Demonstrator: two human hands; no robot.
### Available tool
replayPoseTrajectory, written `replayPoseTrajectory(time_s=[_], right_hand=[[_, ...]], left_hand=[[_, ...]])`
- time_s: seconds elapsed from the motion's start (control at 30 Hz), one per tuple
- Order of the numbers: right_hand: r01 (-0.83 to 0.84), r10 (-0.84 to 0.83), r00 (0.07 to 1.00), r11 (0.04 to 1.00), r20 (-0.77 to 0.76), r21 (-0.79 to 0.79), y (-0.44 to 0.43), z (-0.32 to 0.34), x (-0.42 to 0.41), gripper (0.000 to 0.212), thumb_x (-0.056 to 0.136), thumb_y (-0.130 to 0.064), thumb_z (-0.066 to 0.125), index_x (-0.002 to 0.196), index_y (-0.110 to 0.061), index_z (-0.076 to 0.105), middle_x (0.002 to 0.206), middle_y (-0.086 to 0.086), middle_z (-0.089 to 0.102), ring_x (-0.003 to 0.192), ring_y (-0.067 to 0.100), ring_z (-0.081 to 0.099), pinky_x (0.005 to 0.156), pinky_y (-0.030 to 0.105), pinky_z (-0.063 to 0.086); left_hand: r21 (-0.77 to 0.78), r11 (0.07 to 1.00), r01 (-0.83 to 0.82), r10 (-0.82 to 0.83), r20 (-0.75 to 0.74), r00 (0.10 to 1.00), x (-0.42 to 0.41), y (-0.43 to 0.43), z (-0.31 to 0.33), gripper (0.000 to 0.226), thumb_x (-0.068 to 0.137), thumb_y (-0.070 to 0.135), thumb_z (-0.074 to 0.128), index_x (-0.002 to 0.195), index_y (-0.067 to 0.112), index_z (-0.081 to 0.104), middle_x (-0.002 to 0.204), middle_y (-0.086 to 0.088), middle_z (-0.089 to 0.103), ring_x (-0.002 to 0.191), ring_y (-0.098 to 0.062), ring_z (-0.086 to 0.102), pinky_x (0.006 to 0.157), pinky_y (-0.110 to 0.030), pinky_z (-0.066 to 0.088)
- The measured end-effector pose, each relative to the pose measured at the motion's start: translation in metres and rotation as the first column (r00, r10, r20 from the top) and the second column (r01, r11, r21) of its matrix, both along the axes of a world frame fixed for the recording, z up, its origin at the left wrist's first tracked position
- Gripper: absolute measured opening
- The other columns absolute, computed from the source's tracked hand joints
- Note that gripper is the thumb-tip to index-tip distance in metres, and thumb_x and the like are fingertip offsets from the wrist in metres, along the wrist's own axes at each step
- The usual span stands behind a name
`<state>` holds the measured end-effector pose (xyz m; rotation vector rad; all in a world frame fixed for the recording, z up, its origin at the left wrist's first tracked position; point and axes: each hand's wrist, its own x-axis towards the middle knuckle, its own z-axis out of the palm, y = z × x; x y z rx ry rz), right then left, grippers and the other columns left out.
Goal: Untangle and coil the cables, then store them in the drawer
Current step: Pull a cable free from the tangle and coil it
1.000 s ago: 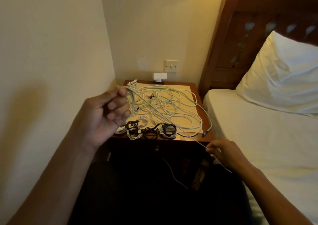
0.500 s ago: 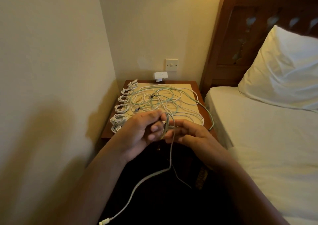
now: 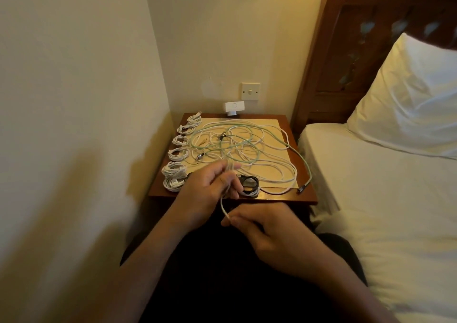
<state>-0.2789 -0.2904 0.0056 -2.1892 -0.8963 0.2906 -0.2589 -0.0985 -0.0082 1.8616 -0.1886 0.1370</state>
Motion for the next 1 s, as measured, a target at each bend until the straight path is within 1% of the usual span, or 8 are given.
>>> replayPoseTrajectory(time_s=[0.07, 0.23, 0.33, 0.6, 0.67, 0.77, 0.9, 1.0], right_hand=[[0.061, -0.063, 0.991, 0.998, 0.115, 0.017, -0.007, 0.014, 0.009, 0.018, 0.102, -0.036, 0.058, 0.105, -0.031, 0.075, 0.087, -0.013, 0.071, 0.082, 0.007, 0.064, 0.069, 0.028, 0.053], [0.17, -0.168, 0.961, 0.985, 0.221, 0.01, -0.019, 0.017, 0.053, 0.01, 0.096, -0.038, 0.068, 0.097, -0.033, 0.076, 0.083, -0.017, 0.066, 0.082, 0.001, 0.059, 0.064, 0.02, 0.043], [0.22, -0.232, 0.964, 0.97, 0.133, 0.101, -0.021, -0.005, 0.065, 0.013, 0.099, -0.033, 0.065, 0.104, -0.033, 0.077, 0.09, -0.02, 0.071, 0.09, -0.004, 0.062, 0.07, 0.015, 0.044], [0.142, -0.143, 0.989, 0.989, -0.03, -0.048, 0.003, -0.063, 0.034, 0.032, 0.108, -0.035, 0.046, 0.136, -0.046, 0.056, 0.115, -0.017, 0.068, 0.094, 0.009, 0.07, 0.086, 0.033, 0.061], [0.057, -0.055, 0.998, 0.989, 0.017, -0.133, 0.017, -0.058, 0.017, 0.035, 0.109, -0.037, 0.044, 0.143, -0.044, 0.049, 0.108, -0.012, 0.069, 0.084, 0.008, 0.068, 0.079, 0.03, 0.059], [0.0, 0.015, 0.997, 0.983, 0.082, -0.182, 0.023, -0.034, 0.005, 0.029, 0.108, -0.043, 0.041, 0.132, -0.035, 0.057, 0.101, -0.009, 0.07, 0.086, 0.007, 0.065, 0.08, 0.031, 0.056], [0.071, -0.035, 0.979, 0.981, 0.199, -0.181, 0.004, 0.01, 0.013, 0.031, 0.104, -0.048, 0.042, 0.105, -0.03, 0.067, 0.089, -0.011, 0.067, 0.081, 0.005, 0.061, 0.076, 0.029, 0.053], [0.099, -0.051, 0.966, 0.979, 0.254, -0.178, -0.018, 0.023, 0.035, 0.038, 0.095, -0.05, 0.042, 0.107, -0.029, 0.072, 0.093, -0.013, 0.068, 0.088, 0.005, 0.062, 0.08, 0.032, 0.056]], left_hand=[[0.068, 0.986, 0.152, -0.147, -0.069, 0.987, -0.005, 0.0, -0.007, 0.022, 0.107, 0.013, 0.048, 0.107, 0.014, 0.069, 0.095, -0.008, 0.074, 0.081, -0.02, 0.068, 0.077, -0.017, 0.051], [-0.354, 0.879, 0.321, -0.414, -0.23, 0.881, -0.019, 0.004, -0.016, 0.04, 0.104, 0.029, 0.043, 0.112, -0.003, 0.066, 0.073, -0.01, 0.051, 0.062, -0.019, 0.044, 0.061, -0.026, 0.037], [-0.531, 0.806, 0.262, -0.43, -0.22, 0.876, -0.02, 0.013, -0.012, 0.041, 0.101, 0.031, 0.048, 0.108, -0.004, 0.067, 0.065, -0.005, 0.04, 0.056, -0.015, 0.035, 0.059, -0.031, 0.024], [-0.844, 0.537, -0.006, -0.183, -0.123, 0.975, 0.003, 0.014, 0.009, 0.031, 0.099, 0.02, 0.048, 0.115, -0.003, 0.062, 0.065, -0.001, 0.051, 0.055, -0.011, 0.05, 0.055, -0.02, 0.048], [-0.738, 0.673, -0.05, -0.042, -0.105, 0.994, 0.014, 0.01, 0.002, 0.029, 0.101, 0.019, 0.051, 0.119, -0.001, 0.063, 0.071, -0.004, 0.061, 0.062, -0.014, 0.058, 0.063, -0.022, 0.053], [-0.251, 0.955, -0.16, 0.168, 0.011, 0.986, 0.018, 0.005, -0.005, 0.021, 0.104, 0.022, 0.055, 0.115, 0.012, 0.069, 0.079, -0.004, 0.071, 0.072, -0.017, 0.066, 0.074, -0.023, 0.055], [0.268, 0.963, 0.012, -0.012, 0.0, 1.0, 0.013, 0.015, -0.015, 0.024, 0.107, 0.03, 0.05, 0.096, 0.018, 0.069, 0.074, -0.003, 0.069, 0.068, -0.018, 0.065, 0.075, -0.035, 0.054], [0.174, 0.934, 0.312, -0.271, -0.224, 0.936, 0.001, 0.024, -0.021, 0.031, 0.108, 0.03, 0.046, 0.098, 0.012, 0.069, 0.064, 0.0, 0.055, 0.059, -0.016, 0.051, 0.064, -0.031, 0.044]])
